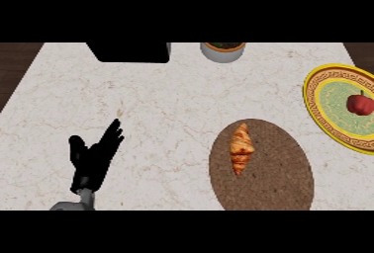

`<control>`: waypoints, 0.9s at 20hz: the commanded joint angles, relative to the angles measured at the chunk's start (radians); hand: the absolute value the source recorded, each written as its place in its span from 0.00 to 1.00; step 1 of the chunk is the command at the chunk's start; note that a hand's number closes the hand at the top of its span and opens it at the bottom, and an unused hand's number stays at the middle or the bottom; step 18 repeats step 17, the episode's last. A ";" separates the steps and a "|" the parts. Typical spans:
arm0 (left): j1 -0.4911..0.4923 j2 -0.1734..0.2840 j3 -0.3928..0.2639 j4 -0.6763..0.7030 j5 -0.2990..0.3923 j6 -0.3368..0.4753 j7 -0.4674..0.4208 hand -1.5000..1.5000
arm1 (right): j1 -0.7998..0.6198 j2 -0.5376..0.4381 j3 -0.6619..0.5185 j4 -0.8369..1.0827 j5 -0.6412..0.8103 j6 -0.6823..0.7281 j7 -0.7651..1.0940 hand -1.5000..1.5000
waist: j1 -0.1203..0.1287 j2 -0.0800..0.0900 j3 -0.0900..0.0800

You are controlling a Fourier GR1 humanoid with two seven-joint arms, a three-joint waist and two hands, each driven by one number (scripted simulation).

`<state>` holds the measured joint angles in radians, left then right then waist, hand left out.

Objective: Pick the bell pepper from the placemat and place it in the plate

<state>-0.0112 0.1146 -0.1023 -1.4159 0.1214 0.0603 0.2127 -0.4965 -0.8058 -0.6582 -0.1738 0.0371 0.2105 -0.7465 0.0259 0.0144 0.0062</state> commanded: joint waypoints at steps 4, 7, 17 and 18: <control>0.061 0.008 -0.018 -0.089 -0.013 0.003 0.046 0.50 | 0.119 -0.019 0.051 -0.005 0.040 0.088 -0.096 0.00 | -0.002 -0.008 -0.001; 0.044 0.020 0.026 -0.036 0.003 -0.014 0.010 0.50 | 0.155 -0.043 0.069 -0.019 0.044 0.128 -0.106 0.00 | -0.013 -0.010 -0.004; -0.001 -0.008 0.038 -0.013 -0.007 -0.008 0.013 0.50 | 0.224 0.016 0.096 -0.021 0.045 0.057 -0.195 0.00 | -0.016 -0.011 -0.003; -0.001 -0.008 0.038 -0.013 -0.007 -0.008 0.013 0.50 | 0.224 0.016 0.096 -0.021 0.045 0.057 -0.195 0.00 | -0.016 -0.011 -0.003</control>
